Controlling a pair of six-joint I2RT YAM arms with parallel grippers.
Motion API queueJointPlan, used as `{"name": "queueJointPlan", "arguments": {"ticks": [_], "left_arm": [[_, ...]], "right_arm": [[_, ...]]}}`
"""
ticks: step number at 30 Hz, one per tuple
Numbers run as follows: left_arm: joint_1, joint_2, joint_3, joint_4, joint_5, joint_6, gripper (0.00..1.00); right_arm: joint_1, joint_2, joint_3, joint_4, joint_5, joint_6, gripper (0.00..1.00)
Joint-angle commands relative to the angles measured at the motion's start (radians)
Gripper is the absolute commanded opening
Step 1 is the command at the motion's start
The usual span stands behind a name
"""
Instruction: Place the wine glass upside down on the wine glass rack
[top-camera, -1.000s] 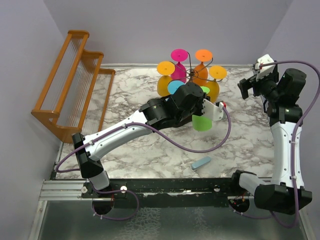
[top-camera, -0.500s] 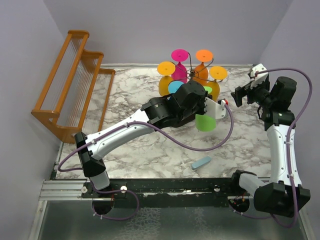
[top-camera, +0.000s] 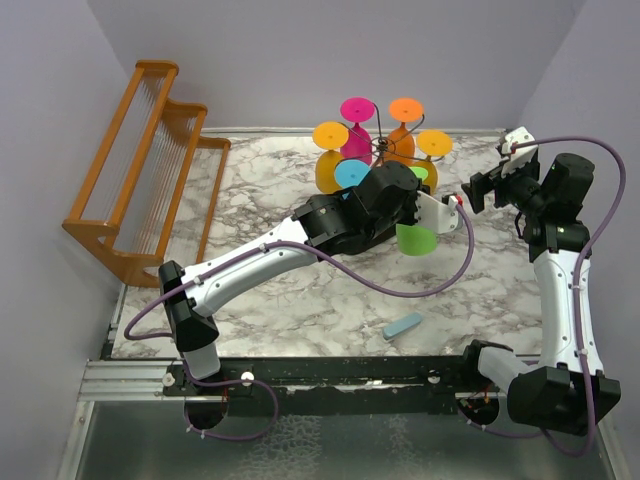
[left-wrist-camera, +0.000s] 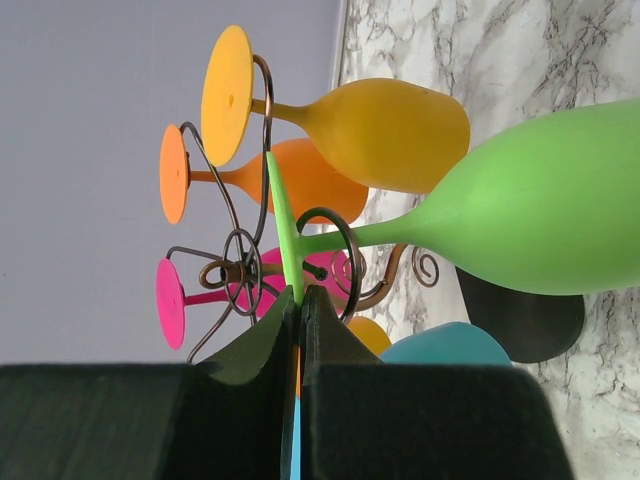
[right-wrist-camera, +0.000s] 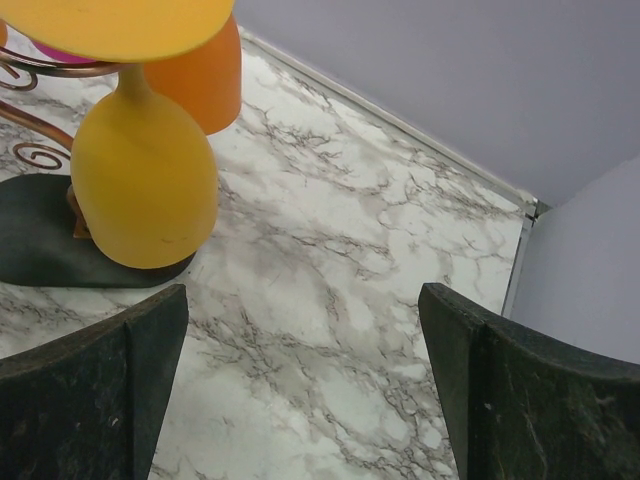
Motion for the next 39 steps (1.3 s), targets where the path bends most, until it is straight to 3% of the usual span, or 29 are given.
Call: {"name": "queueJointPlan", "arguments": {"ticks": [1, 15, 39], "left_arm": [[-0.011, 0.009, 0.010, 0.033, -0.018, -0.010, 0.02], [-0.011, 0.003, 0.002, 0.046, -0.017, -0.076, 0.16], [-0.008, -0.003, 0.034, 0.002, 0.093, -0.174, 0.27]], "right_arm": [[-0.004, -0.022, 0.002, 0.028, -0.021, 0.011, 0.98], [-0.004, -0.021, -0.009, 0.036, -0.024, 0.004, 0.98], [-0.004, -0.027, -0.016, 0.039, -0.029, 0.000, 0.98]]}}
